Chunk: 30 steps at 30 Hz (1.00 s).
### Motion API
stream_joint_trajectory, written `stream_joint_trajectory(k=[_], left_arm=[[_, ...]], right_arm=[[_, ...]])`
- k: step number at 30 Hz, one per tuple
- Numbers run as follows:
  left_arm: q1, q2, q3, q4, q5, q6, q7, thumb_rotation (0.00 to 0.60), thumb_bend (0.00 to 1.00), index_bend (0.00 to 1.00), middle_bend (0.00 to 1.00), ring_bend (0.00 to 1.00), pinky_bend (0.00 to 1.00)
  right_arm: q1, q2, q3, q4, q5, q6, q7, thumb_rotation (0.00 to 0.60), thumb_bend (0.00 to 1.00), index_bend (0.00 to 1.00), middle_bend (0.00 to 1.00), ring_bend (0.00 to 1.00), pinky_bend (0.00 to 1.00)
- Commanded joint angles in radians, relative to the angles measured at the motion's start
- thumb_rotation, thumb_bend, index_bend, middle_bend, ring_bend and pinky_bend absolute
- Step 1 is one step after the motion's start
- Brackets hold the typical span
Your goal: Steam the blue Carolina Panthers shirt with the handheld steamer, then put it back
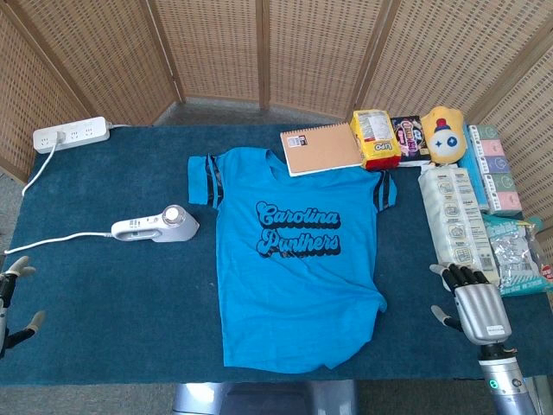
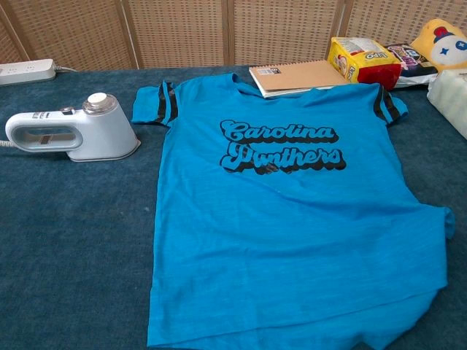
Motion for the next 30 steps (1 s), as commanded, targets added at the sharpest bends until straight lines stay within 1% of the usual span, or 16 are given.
stream_joint_trajectory(k=[1,7,15,22,27,30], left_arm=[[-0.012,0.0,0.002,-0.008,0.006,-0.018,0.004,0.597,0.27,0.06,0.26,0.21,0.32],[-0.025,0.001,-0.001,-0.023,0.016,-0.026,0.021,0.594,0.27,0.06,0.26,0.21,0.32],[-0.048,0.026,-0.018,-0.052,0.015,-0.041,0.037,0.597,0.27,0.06,0.26,0.21,0.32],[-0.084,0.045,-0.034,-0.085,0.005,-0.08,0.057,0.598,0.27,0.06,0.26,0.21,0.32],[-0.096,0.05,-0.04,-0.107,0.001,-0.087,0.077,0.596,0.27,0.06,0.26,0.21,0.32],[-0.099,0.052,-0.04,-0.115,0.001,-0.088,0.085,0.597,0.27,0.06,0.26,0.21,0.32]], right_arm=[[0.001,-0.002,-0.002,0.004,0.001,-0.005,0.01,0.6,0.23,0.27,0.3,0.32,0.32],[0.003,0.001,-0.016,0.015,-0.015,-0.016,0.024,0.6,0.23,0.27,0.3,0.32,0.33],[0.027,-0.004,-0.056,0.047,-0.076,-0.057,0.037,0.6,0.23,0.28,0.3,0.32,0.36],[0.058,-0.057,-0.084,0.112,-0.136,-0.088,0.016,0.6,0.2,0.28,0.3,0.31,0.34],[0.071,-0.091,-0.097,0.158,-0.161,-0.102,-0.006,0.6,0.17,0.27,0.3,0.3,0.33],[0.074,-0.109,-0.102,0.187,-0.17,-0.101,-0.007,0.6,0.17,0.27,0.3,0.3,0.33]])
